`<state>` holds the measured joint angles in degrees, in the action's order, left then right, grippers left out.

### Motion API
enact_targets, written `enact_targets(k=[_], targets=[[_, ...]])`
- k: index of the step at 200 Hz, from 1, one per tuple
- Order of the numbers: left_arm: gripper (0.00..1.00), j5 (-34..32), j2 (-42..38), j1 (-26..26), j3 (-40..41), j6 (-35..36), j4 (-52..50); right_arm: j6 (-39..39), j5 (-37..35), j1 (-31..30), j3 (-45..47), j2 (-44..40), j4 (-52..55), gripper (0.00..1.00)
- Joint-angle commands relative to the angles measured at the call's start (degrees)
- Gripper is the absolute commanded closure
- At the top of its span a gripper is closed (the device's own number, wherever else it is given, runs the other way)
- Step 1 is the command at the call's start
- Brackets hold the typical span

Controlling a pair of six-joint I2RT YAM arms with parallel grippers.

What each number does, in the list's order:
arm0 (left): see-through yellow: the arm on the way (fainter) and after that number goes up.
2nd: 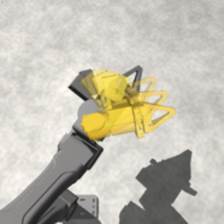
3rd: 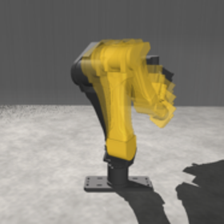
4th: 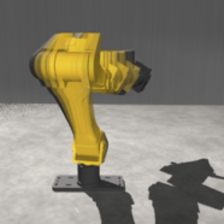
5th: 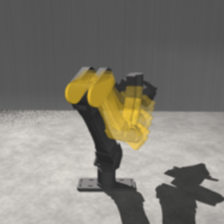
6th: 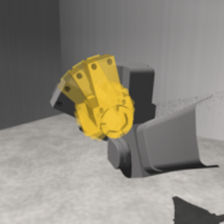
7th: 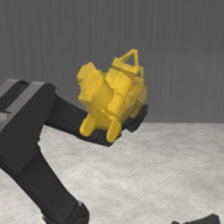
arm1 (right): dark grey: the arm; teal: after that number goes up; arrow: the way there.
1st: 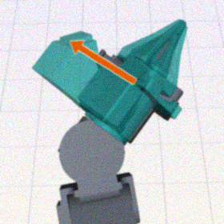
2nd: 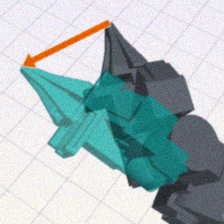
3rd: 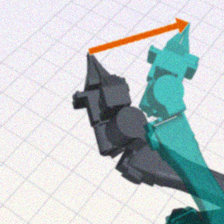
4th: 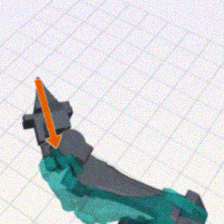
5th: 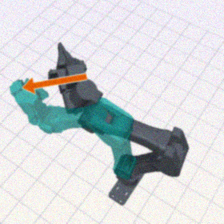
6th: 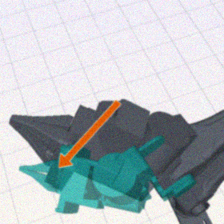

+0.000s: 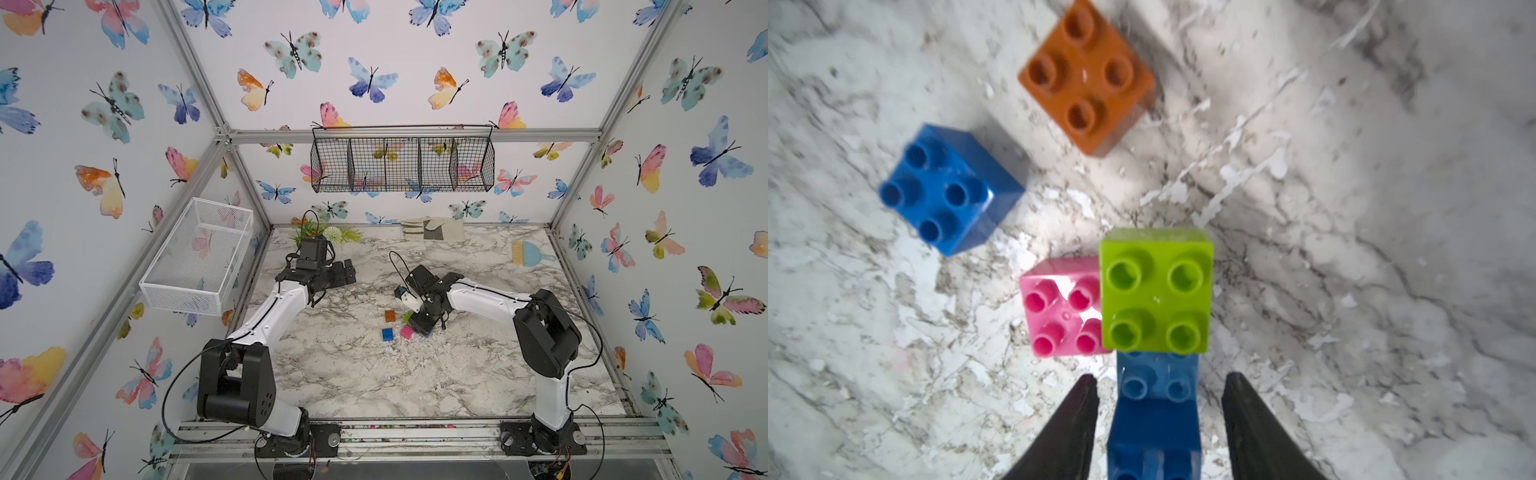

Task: Assemble the letter y with lego
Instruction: Assemble the lego brick with the lego brick, then pick up the lego brick from the center of the board.

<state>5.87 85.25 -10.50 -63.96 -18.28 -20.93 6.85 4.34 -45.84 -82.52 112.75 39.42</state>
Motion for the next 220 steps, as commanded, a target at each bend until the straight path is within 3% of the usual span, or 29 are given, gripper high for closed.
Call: enact_targets(k=[1, 220], targets=[[0.03, 0.2, 0.3, 0.3, -1.6, -0.1, -1.1, -1.3, -1.4, 0.1, -3.0, 0.9, 2.1, 0.47], [0.03, 0.0, 0.1, 0.6, -1.7, -0.2, -1.3, -0.1, 0.2, 0.1, -1.5, 5.5, 4.5, 0.43]])
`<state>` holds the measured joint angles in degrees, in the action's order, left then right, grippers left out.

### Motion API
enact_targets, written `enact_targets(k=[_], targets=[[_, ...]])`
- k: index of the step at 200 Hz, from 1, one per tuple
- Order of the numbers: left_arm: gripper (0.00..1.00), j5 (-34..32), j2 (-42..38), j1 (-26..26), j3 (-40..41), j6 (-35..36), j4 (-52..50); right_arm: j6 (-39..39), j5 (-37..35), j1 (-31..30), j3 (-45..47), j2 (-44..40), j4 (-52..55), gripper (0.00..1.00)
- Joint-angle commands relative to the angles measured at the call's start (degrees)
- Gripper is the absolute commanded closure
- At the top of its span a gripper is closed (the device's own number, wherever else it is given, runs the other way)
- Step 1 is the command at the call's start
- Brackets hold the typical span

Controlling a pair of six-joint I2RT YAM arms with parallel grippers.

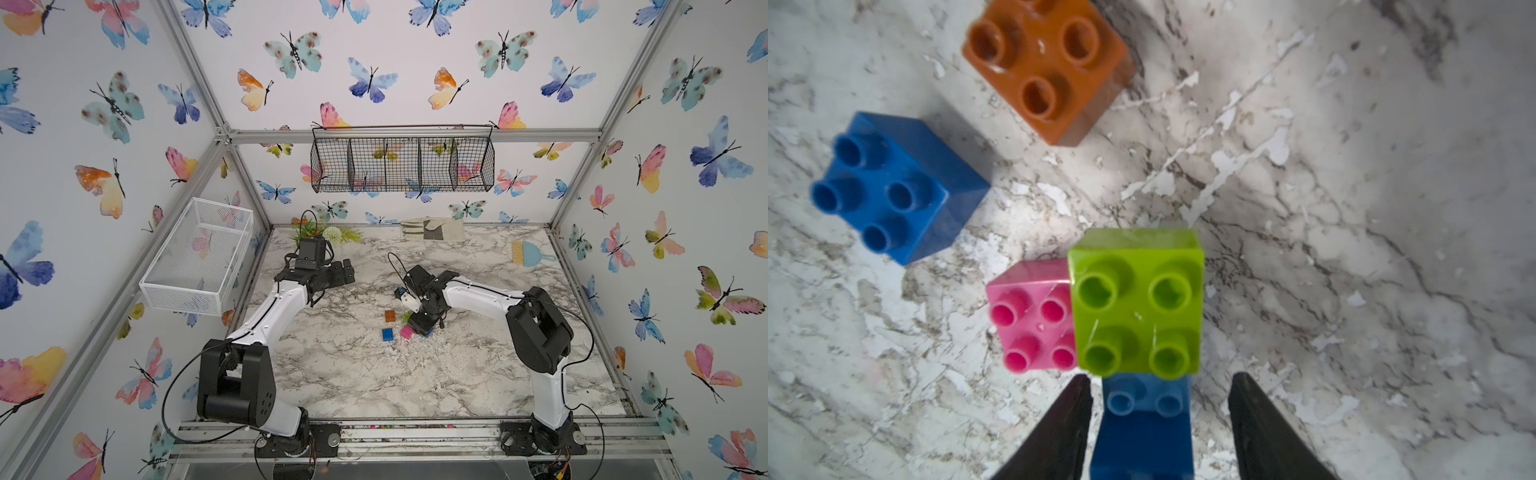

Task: Assemble the letter y with lego
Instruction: Pick up the lego brick from the center of the board, then assemble the lego brick with the lego brick.

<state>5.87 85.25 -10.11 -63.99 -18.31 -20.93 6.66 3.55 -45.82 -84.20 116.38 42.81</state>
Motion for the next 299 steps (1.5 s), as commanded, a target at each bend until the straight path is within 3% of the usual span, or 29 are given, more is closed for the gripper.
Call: enact_targets(k=[1, 64, 147, 189, 244, 299], targets=[[0.03, 0.0, 0.1, 0.3, -1.7, -0.2, -1.3, 0.1, 1.0, 0.0, 0.2, 2.0, 1.1, 0.43], [0.03, 0.1, 0.2, 0.2, -1.7, -0.2, -1.2, -0.6, -0.4, 0.0, -1.4, 4.4, 0.6, 0.47], [0.03, 0.1, 0.0, 0.3, -1.6, -0.2, -1.2, -1.4, -2.9, 0.0, -2.9, 2.1, 0.7, 0.75], [0.03, 0.2, 0.0, 0.2, -1.7, -0.3, -1.2, 1.8, 4.2, -0.2, -4.3, -2.4, 1.1, 0.78], [0.03, 0.3, 0.1, 0.3, -1.7, -0.3, -1.1, 7.2, 4.6, -2.0, -6.2, -0.4, 3.2, 0.78], [0.03, 0.1, 0.2, 0.2, -1.7, -0.3, -1.2, 6.7, 2.3, -3.8, -10.2, 3.7, 7.4, 0.78]])
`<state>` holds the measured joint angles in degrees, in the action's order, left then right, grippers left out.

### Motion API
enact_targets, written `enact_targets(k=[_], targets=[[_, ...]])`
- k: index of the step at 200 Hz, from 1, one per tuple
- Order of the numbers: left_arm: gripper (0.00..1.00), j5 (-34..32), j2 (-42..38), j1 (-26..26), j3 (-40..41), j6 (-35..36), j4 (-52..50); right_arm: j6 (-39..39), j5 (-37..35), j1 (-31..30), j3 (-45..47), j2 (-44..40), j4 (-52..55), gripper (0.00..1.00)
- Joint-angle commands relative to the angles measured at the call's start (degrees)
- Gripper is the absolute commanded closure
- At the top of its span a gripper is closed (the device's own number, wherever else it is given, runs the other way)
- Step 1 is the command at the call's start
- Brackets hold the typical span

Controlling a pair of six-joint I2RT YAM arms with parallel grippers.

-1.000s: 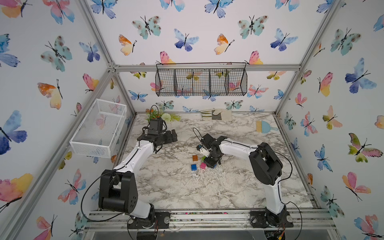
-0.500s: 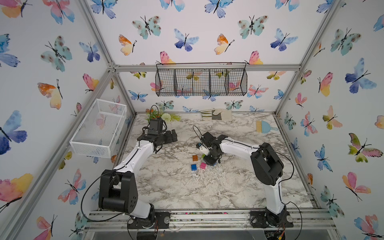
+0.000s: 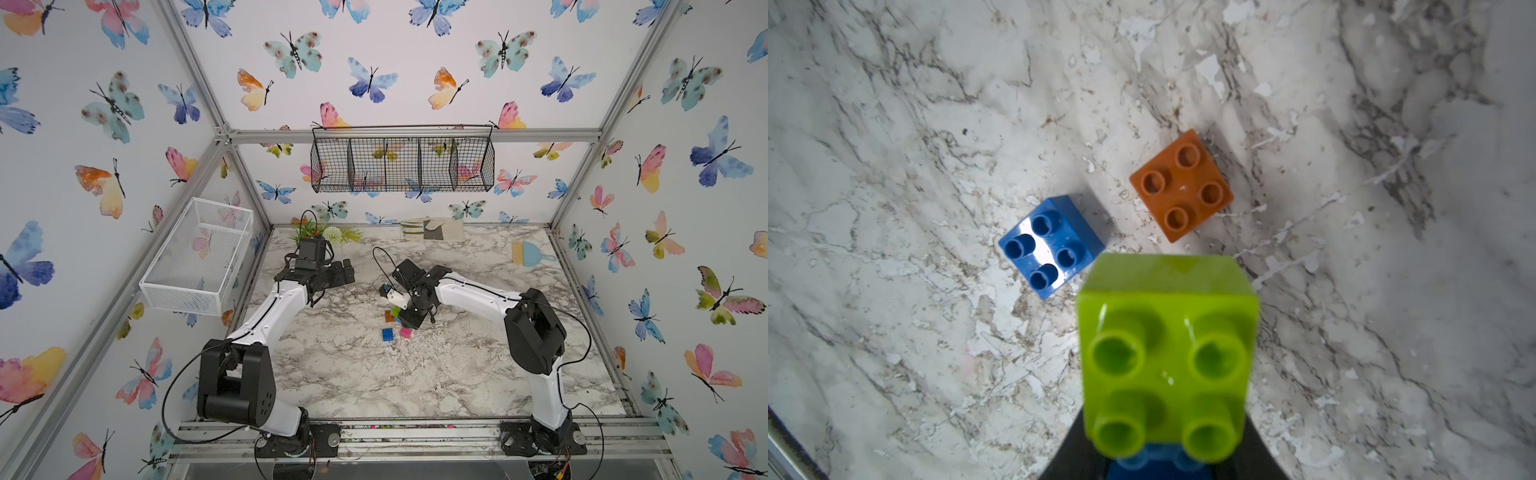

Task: Assemble the letter y with lego
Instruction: Assemble the lego brick with the lego brick.

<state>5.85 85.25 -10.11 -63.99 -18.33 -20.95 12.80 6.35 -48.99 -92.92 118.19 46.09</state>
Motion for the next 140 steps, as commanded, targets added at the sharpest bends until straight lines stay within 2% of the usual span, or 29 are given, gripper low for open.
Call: enact_targets(k=[1, 140], targets=[[0.03, 0.2, 0.2, 0.2, -1.7, -0.3, -1.2, 0.5, -0.5, -0.7, -1.5, 2.0, 4.2, 0.78], [0.03, 0.7, 0.2, 0.7, -1.8, -0.4, -1.2, 1.5, -3.4, -2.6, -2.0, 5.5, 6.7, 0.78]])
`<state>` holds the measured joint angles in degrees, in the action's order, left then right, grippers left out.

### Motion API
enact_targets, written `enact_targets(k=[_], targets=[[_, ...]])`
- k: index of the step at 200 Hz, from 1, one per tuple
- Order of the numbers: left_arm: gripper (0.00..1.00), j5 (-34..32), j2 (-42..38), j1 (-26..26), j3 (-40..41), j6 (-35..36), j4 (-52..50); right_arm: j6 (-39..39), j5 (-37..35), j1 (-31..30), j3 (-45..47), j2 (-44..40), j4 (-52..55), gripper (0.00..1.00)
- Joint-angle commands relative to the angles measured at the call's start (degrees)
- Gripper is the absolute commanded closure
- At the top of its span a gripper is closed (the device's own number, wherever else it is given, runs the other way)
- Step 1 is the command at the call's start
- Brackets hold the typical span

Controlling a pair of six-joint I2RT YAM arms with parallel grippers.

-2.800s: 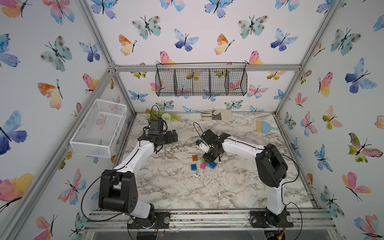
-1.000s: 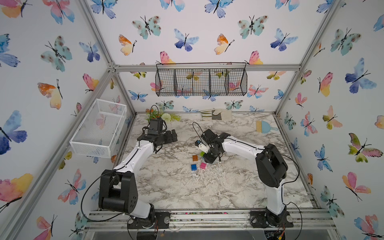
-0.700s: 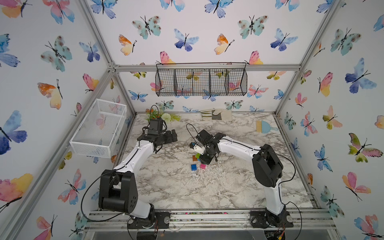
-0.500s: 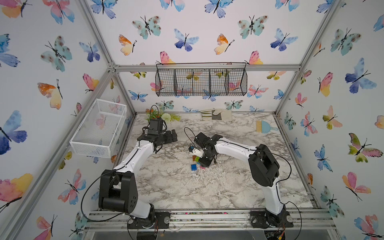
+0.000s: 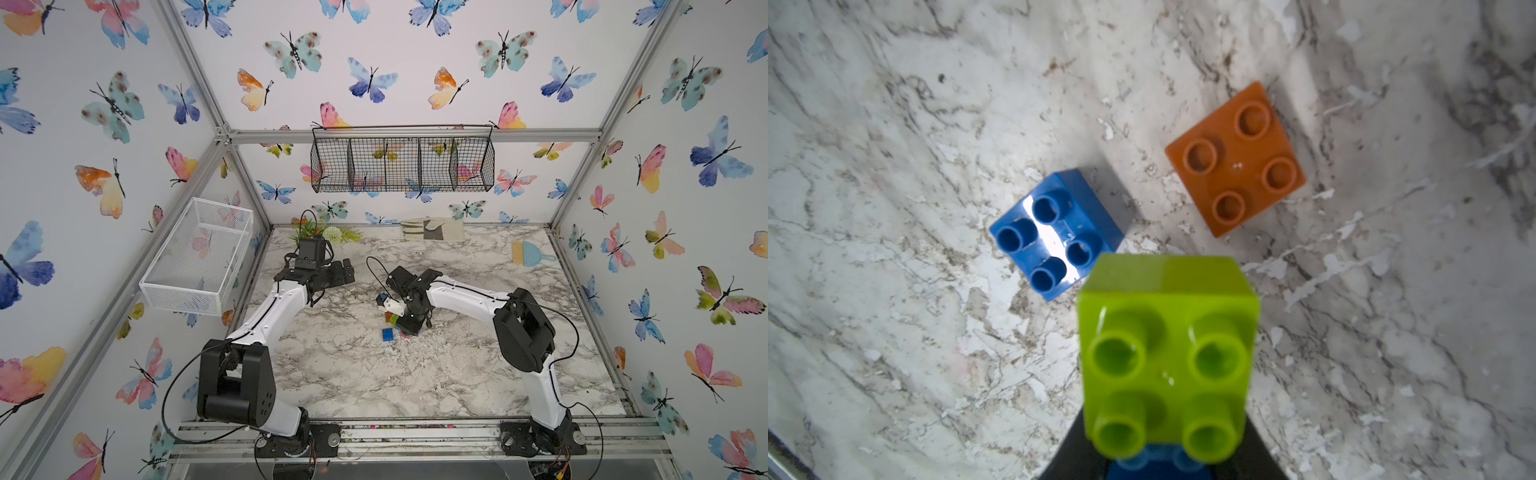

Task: Assemble the letter y with lego
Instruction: Assemble the lego brick with the lego brick.

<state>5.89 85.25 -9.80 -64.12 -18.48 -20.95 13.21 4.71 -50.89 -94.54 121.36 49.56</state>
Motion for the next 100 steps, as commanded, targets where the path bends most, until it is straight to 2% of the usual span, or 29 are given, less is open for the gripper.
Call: enact_targets(k=[1, 100], targets=[[0.03, 0.7, 0.2, 0.4, -1.7, -0.3, -1.2, 1.1, -1.8, -0.7, -0.3, 2.3, 3.3, 0.78], [0.03, 0.7, 0.3, 0.5, -1.5, -0.2, -1.2, 0.2, -3.1, -0.7, 1.8, 2.4, 4.2, 0.79]])
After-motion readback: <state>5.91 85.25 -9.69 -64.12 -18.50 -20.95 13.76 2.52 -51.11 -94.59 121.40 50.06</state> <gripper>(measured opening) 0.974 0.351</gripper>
